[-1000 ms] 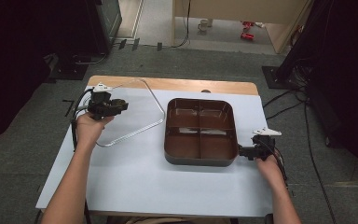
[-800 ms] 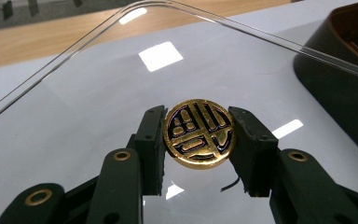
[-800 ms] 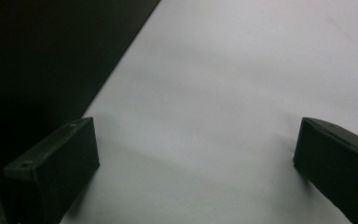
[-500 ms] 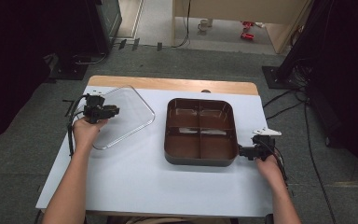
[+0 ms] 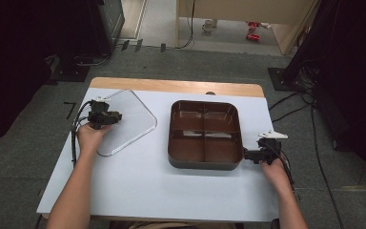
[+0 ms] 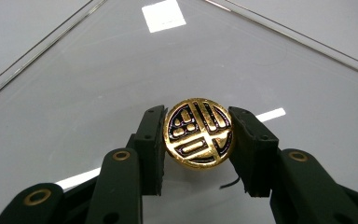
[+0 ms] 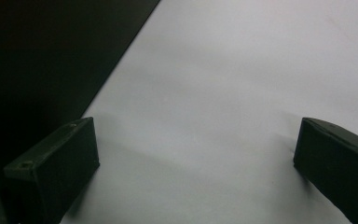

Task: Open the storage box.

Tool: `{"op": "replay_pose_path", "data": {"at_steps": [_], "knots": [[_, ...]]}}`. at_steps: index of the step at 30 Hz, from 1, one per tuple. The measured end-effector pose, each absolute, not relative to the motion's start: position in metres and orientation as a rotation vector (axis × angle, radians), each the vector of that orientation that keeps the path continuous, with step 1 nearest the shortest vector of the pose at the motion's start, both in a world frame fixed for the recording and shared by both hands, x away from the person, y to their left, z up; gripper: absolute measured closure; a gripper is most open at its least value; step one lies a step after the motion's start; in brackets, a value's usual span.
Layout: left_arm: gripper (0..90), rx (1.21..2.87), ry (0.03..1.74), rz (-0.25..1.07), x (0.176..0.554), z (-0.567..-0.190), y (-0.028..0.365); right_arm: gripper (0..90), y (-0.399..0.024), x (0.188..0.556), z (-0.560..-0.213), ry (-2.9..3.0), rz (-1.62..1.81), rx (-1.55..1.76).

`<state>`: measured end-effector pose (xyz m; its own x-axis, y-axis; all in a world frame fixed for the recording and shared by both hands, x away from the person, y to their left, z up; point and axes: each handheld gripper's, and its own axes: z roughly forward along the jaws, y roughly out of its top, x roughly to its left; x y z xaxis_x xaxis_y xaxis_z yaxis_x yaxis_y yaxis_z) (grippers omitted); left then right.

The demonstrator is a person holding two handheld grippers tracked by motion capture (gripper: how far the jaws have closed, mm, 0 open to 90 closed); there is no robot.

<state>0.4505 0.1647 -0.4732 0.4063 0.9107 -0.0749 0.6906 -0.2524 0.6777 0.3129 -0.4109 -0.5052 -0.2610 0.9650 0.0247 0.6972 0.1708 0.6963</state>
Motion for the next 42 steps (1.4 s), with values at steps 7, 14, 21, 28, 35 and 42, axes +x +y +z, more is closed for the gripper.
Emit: {"op": "replay_pose_path", "data": {"at_steps": [7, 14, 21, 28, 35, 42], "knots": [[48.8, 1.995, 1.343, 0.421, 0.448, -0.474, 0.169, 0.0, -0.411, 0.313, -0.505, 2.028, 0.845, 1.569], [40.2, 2.036, 1.314, 0.472, 0.443, -0.458, 0.164, 0.0, -0.411, 0.313, -0.505, 2.028, 0.845, 1.568], [37.1, 1.968, 1.280, 0.427, 0.432, -0.433, 0.164, 0.0, -0.411, 0.313, -0.505, 2.028, 0.845, 1.569], [31.3, 1.935, 1.219, 0.425, 0.415, -0.407, 0.155, 0.0, -0.411, 0.313, -0.505, 2.028, 0.845, 1.568], [28.2, 1.920, 1.164, 0.379, 0.403, -0.396, 0.142, 0.0, -0.411, 0.313, -0.505, 2.028, 0.845, 1.568], [26.5, 1.985, 1.048, 0.354, 0.388, -0.401, 0.108, 0.0, -0.411, 0.313, -0.505, 2.028, 0.845, 1.568]]}}
